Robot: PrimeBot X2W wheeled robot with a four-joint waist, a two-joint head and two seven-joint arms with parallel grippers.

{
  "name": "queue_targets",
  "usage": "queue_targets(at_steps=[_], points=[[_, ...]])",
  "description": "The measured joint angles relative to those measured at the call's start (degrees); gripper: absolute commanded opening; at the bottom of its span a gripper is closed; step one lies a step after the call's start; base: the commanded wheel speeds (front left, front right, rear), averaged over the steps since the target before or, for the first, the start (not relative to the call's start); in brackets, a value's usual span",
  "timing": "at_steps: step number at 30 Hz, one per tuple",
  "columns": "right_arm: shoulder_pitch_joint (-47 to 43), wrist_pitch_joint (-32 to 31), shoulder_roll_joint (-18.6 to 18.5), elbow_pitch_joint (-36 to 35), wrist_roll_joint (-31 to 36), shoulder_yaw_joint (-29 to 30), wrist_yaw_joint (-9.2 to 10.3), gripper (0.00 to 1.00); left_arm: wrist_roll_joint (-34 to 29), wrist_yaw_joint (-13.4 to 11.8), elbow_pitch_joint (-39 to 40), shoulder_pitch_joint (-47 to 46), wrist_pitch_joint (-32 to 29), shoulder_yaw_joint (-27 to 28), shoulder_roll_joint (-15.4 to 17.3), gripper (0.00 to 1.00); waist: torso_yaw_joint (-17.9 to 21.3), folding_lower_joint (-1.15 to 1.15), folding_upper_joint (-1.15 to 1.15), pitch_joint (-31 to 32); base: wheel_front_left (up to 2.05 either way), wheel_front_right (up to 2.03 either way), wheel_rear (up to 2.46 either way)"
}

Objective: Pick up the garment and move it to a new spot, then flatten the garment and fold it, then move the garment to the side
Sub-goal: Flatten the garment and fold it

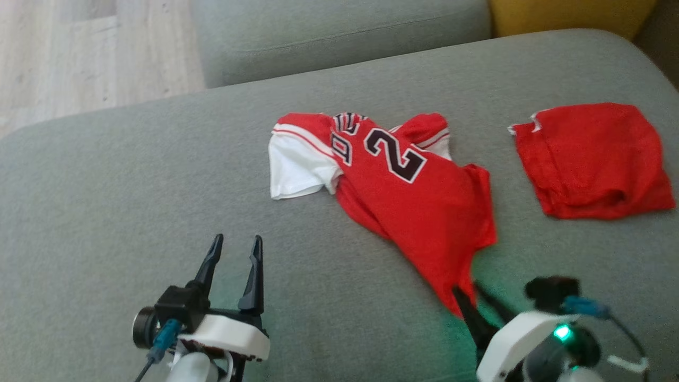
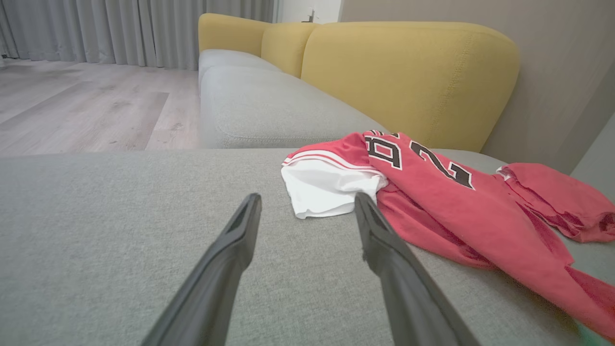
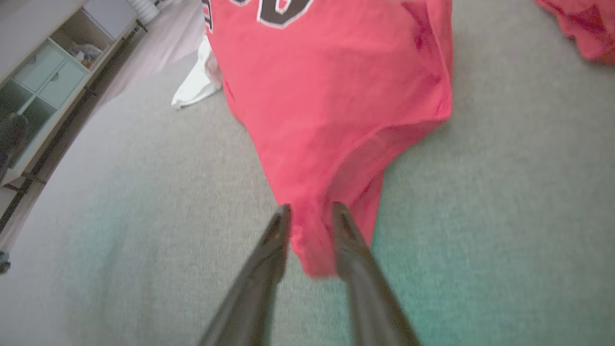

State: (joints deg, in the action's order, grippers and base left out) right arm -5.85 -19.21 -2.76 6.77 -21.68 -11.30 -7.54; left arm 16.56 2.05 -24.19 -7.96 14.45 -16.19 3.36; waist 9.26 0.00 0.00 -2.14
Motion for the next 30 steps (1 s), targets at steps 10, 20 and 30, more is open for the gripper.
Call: queue_targets(at_steps=[10, 20, 30], points=[[10.3, 10.8, -0.1, -6.1, 3.6, 1.7, 0.0, 1.0, -0.5, 0.5, -0.6, -3.0, 0.0, -0.6, -0.3, 1.0, -5.5, 0.0, 0.0, -2.6, 0.0, 0.0, 0.0], [27.1, 11.7, -4.1, 6.5, 12.8, -10.8, 0.0, 1.0, 0.0, 1.0, -0.7, -7.0, 0.0, -4.7, -0.5, 1.0, -12.8, 0.01, 0.0, -7.0, 0.0, 0.0, 0.0], [44.1, 9.5, -5.0, 37.2, 9.8, -18.3, 0.0, 1.0, 5.8, -1.2, -0.4, -9.3, 0.0, -11.8, -0.6, 1.0, -23.6, 0.01, 0.0, -11.8, 0.0, 0.0, 0.0]])
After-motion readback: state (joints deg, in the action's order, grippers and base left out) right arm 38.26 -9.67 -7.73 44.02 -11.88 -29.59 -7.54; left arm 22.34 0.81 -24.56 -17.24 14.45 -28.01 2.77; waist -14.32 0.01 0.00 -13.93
